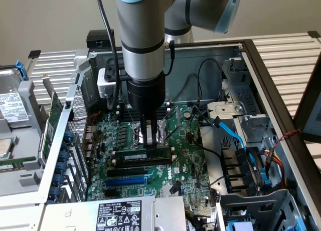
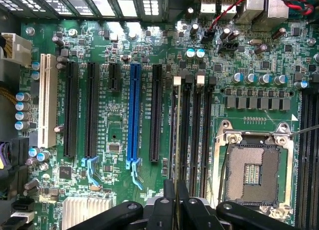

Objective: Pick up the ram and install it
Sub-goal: 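Insert the ram into the slot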

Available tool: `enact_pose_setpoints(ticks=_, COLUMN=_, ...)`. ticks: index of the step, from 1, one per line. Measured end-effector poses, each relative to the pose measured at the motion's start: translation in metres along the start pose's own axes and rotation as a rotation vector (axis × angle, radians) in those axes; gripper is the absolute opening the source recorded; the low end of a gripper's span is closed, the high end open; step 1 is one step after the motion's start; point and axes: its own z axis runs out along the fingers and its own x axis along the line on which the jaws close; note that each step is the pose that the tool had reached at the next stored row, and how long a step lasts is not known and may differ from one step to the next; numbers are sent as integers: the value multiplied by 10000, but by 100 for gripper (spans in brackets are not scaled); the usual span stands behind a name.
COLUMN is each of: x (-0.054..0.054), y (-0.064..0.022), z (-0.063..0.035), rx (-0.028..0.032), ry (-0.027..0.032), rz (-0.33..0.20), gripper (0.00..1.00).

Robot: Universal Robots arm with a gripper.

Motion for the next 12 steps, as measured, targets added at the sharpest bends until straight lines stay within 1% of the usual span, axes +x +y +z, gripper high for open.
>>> enact_pose_setpoints(ticks=5, x=0, y=13, z=3, rx=6, ry=-14, rz=-2, gripper=13)
enact_pose_setpoints(ticks=12, x=-1, y=22, z=31, rx=31, ry=-37, rz=0, gripper=13)
